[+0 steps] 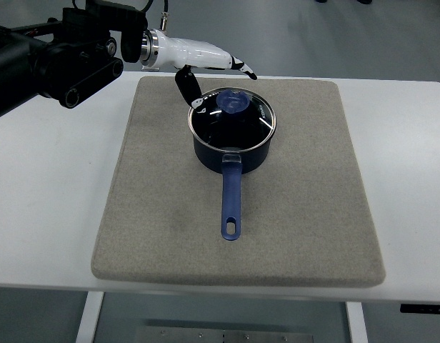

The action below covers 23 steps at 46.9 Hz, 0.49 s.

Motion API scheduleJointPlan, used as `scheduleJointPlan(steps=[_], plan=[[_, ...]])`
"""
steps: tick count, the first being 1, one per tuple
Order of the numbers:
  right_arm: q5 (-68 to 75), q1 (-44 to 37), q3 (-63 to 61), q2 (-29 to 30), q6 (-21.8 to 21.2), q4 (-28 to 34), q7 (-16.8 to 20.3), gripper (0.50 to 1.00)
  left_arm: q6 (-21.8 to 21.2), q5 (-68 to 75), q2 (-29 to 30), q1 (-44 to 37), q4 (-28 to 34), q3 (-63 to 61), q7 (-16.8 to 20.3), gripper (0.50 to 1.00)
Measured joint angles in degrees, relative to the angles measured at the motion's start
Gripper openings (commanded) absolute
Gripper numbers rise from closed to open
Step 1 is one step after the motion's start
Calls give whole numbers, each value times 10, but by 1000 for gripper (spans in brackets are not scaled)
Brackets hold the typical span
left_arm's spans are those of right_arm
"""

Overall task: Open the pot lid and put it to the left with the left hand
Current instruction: 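Lower the left hand onto the blue lid knob and grasp it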

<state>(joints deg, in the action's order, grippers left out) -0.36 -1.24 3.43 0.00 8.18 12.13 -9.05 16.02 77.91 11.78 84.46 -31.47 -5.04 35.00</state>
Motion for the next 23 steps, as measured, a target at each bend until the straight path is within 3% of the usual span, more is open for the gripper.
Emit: scheduleJointPlan(steps=[18, 23], plan=[[0, 0, 0, 0, 0, 0, 0, 917, 0, 25, -21, -2, 9, 0, 0, 941], [0, 0, 0, 0, 0, 0, 0, 917, 0, 28, -21, -2, 9, 0, 0, 883]])
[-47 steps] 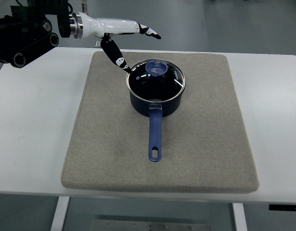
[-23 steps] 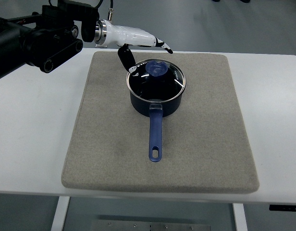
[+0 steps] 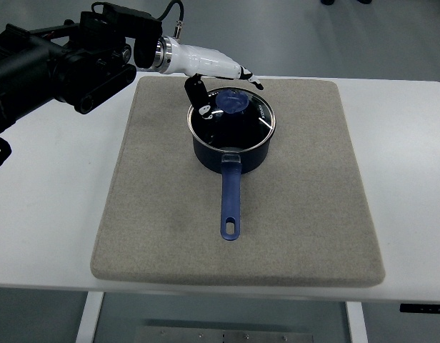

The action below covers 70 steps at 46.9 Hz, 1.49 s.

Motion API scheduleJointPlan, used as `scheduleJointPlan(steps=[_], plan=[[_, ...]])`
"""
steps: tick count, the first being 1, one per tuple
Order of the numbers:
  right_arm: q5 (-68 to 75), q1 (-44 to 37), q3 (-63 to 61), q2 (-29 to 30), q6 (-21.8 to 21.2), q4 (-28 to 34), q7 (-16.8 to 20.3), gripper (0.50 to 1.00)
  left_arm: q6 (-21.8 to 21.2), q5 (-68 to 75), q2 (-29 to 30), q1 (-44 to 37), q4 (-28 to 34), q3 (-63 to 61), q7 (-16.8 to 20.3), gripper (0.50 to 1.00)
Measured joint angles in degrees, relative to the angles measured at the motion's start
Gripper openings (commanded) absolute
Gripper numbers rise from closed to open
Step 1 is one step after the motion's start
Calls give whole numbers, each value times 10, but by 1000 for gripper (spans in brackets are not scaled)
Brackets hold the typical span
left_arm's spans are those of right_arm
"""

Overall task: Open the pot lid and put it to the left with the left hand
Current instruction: 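Lower the left hand onto the blue lid knob and grasp it, then lift the glass lid off the saucepan with the left hand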

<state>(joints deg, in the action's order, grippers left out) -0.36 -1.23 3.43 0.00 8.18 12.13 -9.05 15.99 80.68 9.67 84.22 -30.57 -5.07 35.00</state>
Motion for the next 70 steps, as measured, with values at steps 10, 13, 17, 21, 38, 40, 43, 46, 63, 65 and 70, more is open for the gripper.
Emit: scheduleJointPlan(steps=[10, 13, 17, 21, 38, 40, 43, 46, 63, 65, 70], plan=[[0, 0, 0, 0, 0, 0, 0, 917, 1, 4, 0, -1, 0, 0, 0, 780], [0, 0, 0, 0, 0, 0, 0, 917, 1, 4, 0, -1, 0, 0, 0, 748], [0, 0, 0, 0, 0, 0, 0, 917, 1, 5, 0, -1, 0, 0, 0, 718], [0, 0, 0, 0, 0, 0, 0, 917, 2, 5, 0, 0, 0, 0, 0, 681], [0, 0, 0, 0, 0, 0, 0, 917, 5, 8, 0, 2, 0, -5, 0, 500], [0, 0, 0, 0, 0, 0, 0, 917, 5, 8, 0, 2, 0, -5, 0, 500], [0, 0, 0, 0, 0, 0, 0, 917, 5, 8, 0, 2, 0, -5, 0, 500], [0, 0, 0, 0, 0, 0, 0, 917, 5, 8, 2, 2, 0, -5, 0, 500], [0, 0, 0, 0, 0, 0, 0, 917, 4, -5, 35, 19, 1, 1, 0, 500], [0, 0, 0, 0, 0, 0, 0, 917, 4, -6, 44, 20, 0, 1, 0, 500], [0, 0, 0, 0, 0, 0, 0, 917, 4, -5, 71, 21, 1, 1, 0, 500]])
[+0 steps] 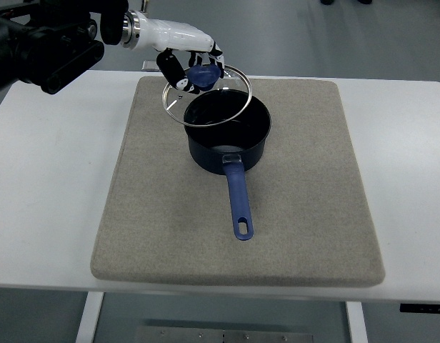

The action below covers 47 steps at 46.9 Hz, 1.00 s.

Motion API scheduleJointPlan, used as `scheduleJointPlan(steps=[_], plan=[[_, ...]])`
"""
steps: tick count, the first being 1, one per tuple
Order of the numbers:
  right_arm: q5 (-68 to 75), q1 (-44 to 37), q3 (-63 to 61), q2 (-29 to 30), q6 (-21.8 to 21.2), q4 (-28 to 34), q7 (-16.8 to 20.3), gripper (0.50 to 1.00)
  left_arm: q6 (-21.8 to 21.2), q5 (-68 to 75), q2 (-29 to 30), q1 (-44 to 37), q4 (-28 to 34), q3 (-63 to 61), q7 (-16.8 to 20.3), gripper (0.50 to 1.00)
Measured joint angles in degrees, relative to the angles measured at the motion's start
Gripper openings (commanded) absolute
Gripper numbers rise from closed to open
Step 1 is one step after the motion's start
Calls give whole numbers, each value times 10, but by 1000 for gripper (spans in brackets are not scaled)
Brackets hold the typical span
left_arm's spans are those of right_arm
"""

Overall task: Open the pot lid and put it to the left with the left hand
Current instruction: 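Lift the glass lid off the saucepan with the left hand, then lower the lid onto the mat beside the saucepan and release it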

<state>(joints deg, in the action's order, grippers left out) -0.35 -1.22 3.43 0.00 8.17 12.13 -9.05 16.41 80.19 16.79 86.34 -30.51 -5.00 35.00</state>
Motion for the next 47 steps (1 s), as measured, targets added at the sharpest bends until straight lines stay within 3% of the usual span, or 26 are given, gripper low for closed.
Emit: scheduleJointPlan(steps=[14, 23, 37, 39, 45, 47], plan=[[0, 0, 0, 0, 0, 0, 0, 917, -9, 8, 73, -21, 8, -6, 0, 500], [0, 0, 0, 0, 1, 0, 0, 917, -12, 9, 74, -53, 49, -8, 0, 500], [0, 0, 0, 0, 0, 0, 0, 917, -40, 4, 62, -107, 55, -16, 0, 500], [0, 0, 0, 0, 0, 0, 0, 917, -45, 4, 59, -114, 56, -17, 0, 535], [0, 0, 0, 0, 0, 0, 0, 917, -52, 1, 38, -129, 73, -17, 0, 743], [0, 0, 0, 0, 0, 0, 0, 917, -52, -2, 33, -133, 82, -17, 0, 775]])
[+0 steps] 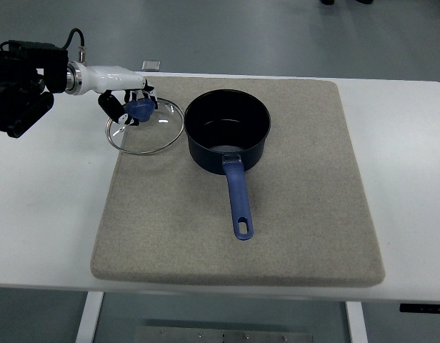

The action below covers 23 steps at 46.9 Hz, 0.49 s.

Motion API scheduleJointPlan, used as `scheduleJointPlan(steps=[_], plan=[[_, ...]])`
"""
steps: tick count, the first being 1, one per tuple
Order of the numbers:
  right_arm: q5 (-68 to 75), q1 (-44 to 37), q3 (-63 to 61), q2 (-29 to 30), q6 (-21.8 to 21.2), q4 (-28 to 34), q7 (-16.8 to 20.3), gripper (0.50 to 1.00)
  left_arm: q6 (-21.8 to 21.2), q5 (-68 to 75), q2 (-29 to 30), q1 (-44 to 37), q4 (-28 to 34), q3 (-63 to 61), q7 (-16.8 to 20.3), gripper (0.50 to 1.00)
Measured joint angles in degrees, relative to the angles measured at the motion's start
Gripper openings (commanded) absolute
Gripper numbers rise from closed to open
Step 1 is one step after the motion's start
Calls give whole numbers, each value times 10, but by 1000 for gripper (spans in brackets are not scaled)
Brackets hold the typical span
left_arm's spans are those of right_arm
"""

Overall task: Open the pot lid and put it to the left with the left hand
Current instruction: 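Lower the lid onto the mat beside the saucepan and release it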

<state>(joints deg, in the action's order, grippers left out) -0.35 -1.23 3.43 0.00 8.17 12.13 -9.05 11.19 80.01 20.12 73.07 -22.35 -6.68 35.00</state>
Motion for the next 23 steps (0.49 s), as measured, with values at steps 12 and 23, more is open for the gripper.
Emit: scheduleJointPlan(steps=[12, 23], plan=[[0, 0, 0, 0, 0, 0, 0, 917, -22, -82, -3, -6, 10, 8, 0, 986], [0, 0, 0, 0, 0, 0, 0, 917, -44, -221, -2, -13, 11, 9, 0, 990]])
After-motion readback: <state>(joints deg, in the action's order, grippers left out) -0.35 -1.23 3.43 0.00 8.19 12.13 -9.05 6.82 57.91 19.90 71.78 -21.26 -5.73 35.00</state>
